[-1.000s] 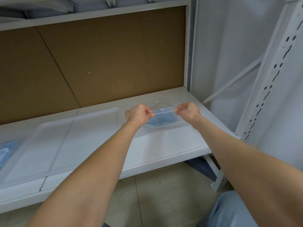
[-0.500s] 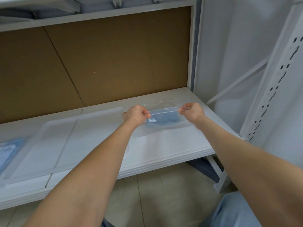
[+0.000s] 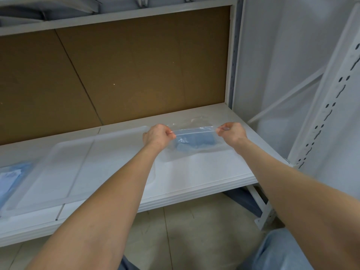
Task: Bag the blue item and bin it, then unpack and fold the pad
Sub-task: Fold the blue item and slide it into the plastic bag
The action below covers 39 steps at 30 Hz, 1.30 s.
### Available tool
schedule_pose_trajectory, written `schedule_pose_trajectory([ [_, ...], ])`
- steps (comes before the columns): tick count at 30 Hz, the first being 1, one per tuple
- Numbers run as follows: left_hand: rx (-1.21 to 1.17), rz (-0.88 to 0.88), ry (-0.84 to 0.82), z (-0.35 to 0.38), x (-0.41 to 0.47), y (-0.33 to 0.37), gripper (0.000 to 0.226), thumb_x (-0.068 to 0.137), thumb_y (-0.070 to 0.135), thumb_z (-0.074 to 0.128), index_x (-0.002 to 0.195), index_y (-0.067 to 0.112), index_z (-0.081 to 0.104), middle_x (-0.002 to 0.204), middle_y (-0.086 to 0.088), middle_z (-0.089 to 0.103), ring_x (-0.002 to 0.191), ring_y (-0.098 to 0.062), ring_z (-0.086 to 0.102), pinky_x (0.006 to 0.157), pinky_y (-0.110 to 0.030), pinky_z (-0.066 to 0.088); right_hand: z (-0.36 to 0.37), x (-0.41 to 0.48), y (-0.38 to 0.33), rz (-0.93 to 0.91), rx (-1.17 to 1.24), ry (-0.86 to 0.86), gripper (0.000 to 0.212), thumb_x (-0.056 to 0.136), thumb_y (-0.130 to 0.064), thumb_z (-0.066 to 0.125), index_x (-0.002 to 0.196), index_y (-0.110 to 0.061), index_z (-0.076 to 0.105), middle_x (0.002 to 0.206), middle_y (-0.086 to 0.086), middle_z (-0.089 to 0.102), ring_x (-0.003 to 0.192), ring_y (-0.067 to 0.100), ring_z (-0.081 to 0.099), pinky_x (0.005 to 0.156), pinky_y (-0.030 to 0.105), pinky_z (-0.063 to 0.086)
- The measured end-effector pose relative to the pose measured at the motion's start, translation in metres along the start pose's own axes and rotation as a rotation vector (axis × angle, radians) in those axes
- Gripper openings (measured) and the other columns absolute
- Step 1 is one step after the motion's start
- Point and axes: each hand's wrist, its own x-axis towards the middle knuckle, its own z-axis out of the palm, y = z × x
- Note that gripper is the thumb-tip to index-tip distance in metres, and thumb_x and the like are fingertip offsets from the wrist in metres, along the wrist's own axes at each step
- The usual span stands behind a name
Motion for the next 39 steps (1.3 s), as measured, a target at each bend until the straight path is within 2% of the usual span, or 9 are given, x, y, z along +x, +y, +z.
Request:
schedule_pose_trajectory([
  [4, -0.061, -0.048, -0.021, -0.002, 0.003, -0.009, 0.019, 0.085, 0.039, 0.065, 0.100, 0.028, 0.071, 0.112, 0.006, 0.069, 0.111, -0.020, 0.059, 0.100, -0.034, 0.042, 0.002, 0.000, -0.001, 0.000, 0.002, 0.013, 0.009, 0.093, -0.023, 0.059, 0.093, -0.017, 0.065, 0.102, 0.008, 0.064, 0.099, 0.026, 0.057, 0.089, 0.034, 0.047],
  [12, -0.046, -0.051, 0.017, -0.001, 0.003, -0.016, 0.015, 0.089, 0.034, 0.062, 0.095, 0.023, 0.071, 0.107, 0.002, 0.070, 0.105, -0.022, 0.060, 0.093, -0.031, 0.044, 0.002, 0.001, 0.003, 0.019, 0.014, 0.032, 0.007, 0.092, -0.023, 0.061, 0.093, -0.018, 0.064, 0.101, 0.005, 0.063, 0.099, 0.026, 0.056, 0.087, 0.030, 0.045],
  [18, -0.160, -0.067, -0.016, 0.000, 0.008, -0.025, 0.017, 0.086, 0.034, 0.067, 0.098, 0.023, 0.072, 0.107, 0.001, 0.070, 0.104, -0.022, 0.062, 0.092, -0.031, 0.048, 0.002, 0.003, 0.002, 0.024, 0.009, 0.050, 0.006, 0.092, -0.024, 0.061, 0.093, -0.018, 0.063, 0.104, 0.007, 0.065, 0.100, 0.026, 0.058, 0.085, 0.029, 0.045],
  [22, -0.184, -0.079, 0.013, -0.002, 0.010, -0.031, 0.015, 0.085, 0.033, 0.068, 0.096, 0.023, 0.072, 0.103, 0.002, 0.070, 0.101, -0.021, 0.062, 0.085, -0.029, 0.048, 0.001, 0.005, 0.004, 0.041, 0.015, 0.066, 0.016, 0.093, -0.024, 0.061, 0.104, -0.014, 0.066, 0.105, 0.006, 0.065, 0.100, 0.025, 0.057, 0.084, 0.028, 0.044],
  [27, -0.149, -0.066, 0.042, 0.000, 0.008, -0.028, 0.014, 0.087, 0.031, 0.066, 0.095, 0.021, 0.072, 0.100, 0.000, 0.069, 0.097, -0.022, 0.062, 0.077, -0.025, 0.043, 0.001, 0.003, 0.004, 0.048, 0.028, 0.062, 0.015, 0.093, -0.023, 0.061, 0.104, -0.015, 0.066, 0.105, 0.006, 0.064, 0.099, 0.025, 0.057, 0.082, 0.026, 0.042],
  [31, -0.259, -0.069, 0.020, 0.003, 0.013, -0.034, 0.009, 0.088, 0.024, 0.065, 0.092, 0.021, 0.072, 0.105, -0.001, 0.069, 0.101, -0.023, 0.062, 0.084, -0.025, 0.044, -0.001, 0.002, 0.003, 0.040, 0.030, 0.068, 0.007, 0.093, -0.023, 0.061, 0.098, -0.018, 0.064, 0.105, 0.005, 0.065, 0.102, 0.025, 0.058, 0.086, 0.027, 0.042],
  [34, -0.249, -0.051, 0.012, 0.003, 0.014, -0.040, 0.010, 0.088, 0.025, 0.062, 0.082, 0.023, 0.069, 0.097, 0.001, 0.067, 0.096, -0.022, 0.061, 0.080, -0.025, 0.044, -0.005, 0.003, 0.003, 0.041, 0.024, 0.077, 0.012, 0.092, -0.025, 0.061, 0.101, -0.017, 0.066, 0.108, 0.005, 0.066, 0.104, 0.026, 0.058, 0.094, 0.032, 0.045],
  [37, -0.199, -0.016, 0.014, 0.003, 0.013, -0.039, 0.010, 0.091, 0.026, 0.059, 0.082, 0.023, 0.064, 0.091, 0.003, 0.060, 0.089, -0.020, 0.056, 0.076, -0.025, 0.042, -0.006, 0.004, 0.005, 0.027, 0.006, 0.070, 0.007, 0.091, -0.026, 0.062, 0.092, -0.020, 0.064, 0.106, 0.005, 0.067, 0.103, 0.027, 0.059, 0.097, 0.036, 0.047],
  [39, -0.222, 0.000, 0.009, 0.004, 0.013, -0.038, 0.008, 0.091, 0.026, 0.059, 0.088, 0.022, 0.065, 0.094, 0.002, 0.062, 0.093, -0.020, 0.058, 0.080, -0.028, 0.046, -0.007, 0.003, 0.005, 0.021, -0.005, 0.072, 0.006, 0.092, -0.025, 0.060, 0.092, -0.020, 0.063, 0.104, 0.005, 0.067, 0.102, 0.027, 0.059, 0.094, 0.036, 0.048],
])
